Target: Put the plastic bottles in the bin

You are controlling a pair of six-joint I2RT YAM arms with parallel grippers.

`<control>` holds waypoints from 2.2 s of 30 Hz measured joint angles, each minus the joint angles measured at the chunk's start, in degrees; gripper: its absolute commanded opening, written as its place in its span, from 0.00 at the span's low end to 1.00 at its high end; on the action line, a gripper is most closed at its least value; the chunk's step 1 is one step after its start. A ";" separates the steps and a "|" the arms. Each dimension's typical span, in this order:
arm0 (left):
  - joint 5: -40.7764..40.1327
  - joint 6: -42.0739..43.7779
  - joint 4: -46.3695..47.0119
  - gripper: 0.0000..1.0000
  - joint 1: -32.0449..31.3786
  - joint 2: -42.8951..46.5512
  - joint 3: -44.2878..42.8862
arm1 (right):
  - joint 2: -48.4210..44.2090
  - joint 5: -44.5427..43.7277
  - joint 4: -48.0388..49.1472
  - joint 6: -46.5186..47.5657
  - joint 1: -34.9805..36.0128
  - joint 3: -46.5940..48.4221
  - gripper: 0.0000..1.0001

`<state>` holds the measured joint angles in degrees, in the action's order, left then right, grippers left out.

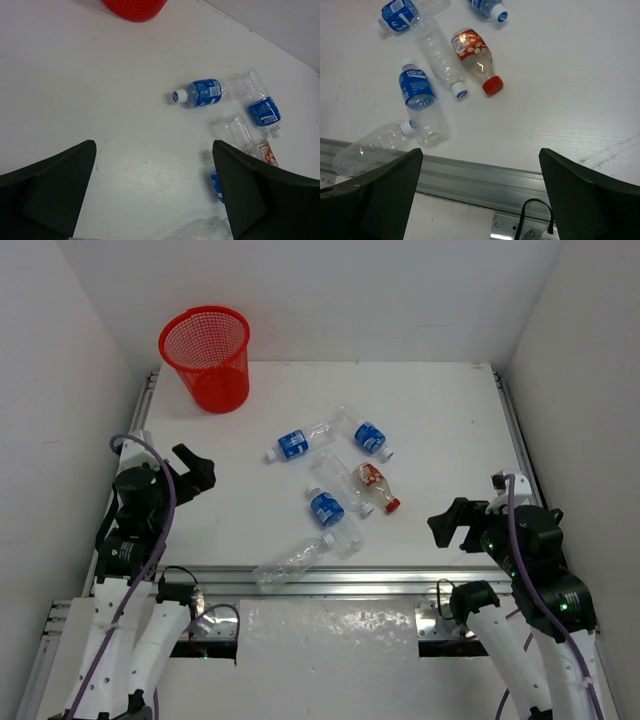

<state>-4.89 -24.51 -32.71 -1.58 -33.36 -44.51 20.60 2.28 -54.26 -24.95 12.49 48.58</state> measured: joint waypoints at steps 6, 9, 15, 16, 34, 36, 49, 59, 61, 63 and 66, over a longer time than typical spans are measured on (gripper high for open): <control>0.00 0.00 0.04 1.00 -0.13 0.26 0.04 | 0.33 -0.66 2.75 -1.22 0.00 -2.62 0.99; 0.11 0.00 0.13 1.00 -0.28 0.26 0.07 | 0.33 -0.87 5.95 -1.44 0.00 -4.02 0.99; 0.48 0.02 0.31 1.00 -0.33 0.26 0.37 | 12.66 2.91 17.59 -1.55 0.00 -6.03 0.99; 0.55 0.02 0.31 1.00 -0.33 0.26 0.37 | 16.04 3.37 19.37 -1.44 0.00 -6.25 0.99; 1.36 0.04 0.35 1.00 -1.09 -1.09 0.39 | 69.88 10.64 40.11 13.07 3.19 -0.76 0.76; 1.44 0.04 0.35 1.00 -1.09 -1.14 0.39 | 72.35 10.36 40.57 13.99 4.22 -0.44 0.73; 1.07 0.04 0.35 1.00 -1.09 -2.47 0.42 | 64.02 -2.25 36.72 13.97 9.07 -0.90 0.31; 34.97 -15.69 27.74 1.00 -4.81 -5.11 10.38 | 38.91 8.28 39.30 6.95 17.57 -3.80 0.30; 36.35 -18.95 32.85 1.00 -10.82 -6.99 11.28 | 36.68 10.19 41.46 4.70 19.96 -3.89 0.30; 35.28 -19.61 36.15 1.00 -18.82 -10.54 9.62 | 35.91 10.03 43.30 3.19 22.56 -3.89 0.30; 32.44 -19.56 39.06 1.00 -27.04 -16.00 5.38 | 36.39 9.40 44.98 1.62 26.91 -3.87 0.30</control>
<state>27.55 -44.07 6.35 -28.62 -49.36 -39.13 56.99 11.68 -9.28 -23.33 39.40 44.71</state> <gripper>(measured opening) 0.996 0.414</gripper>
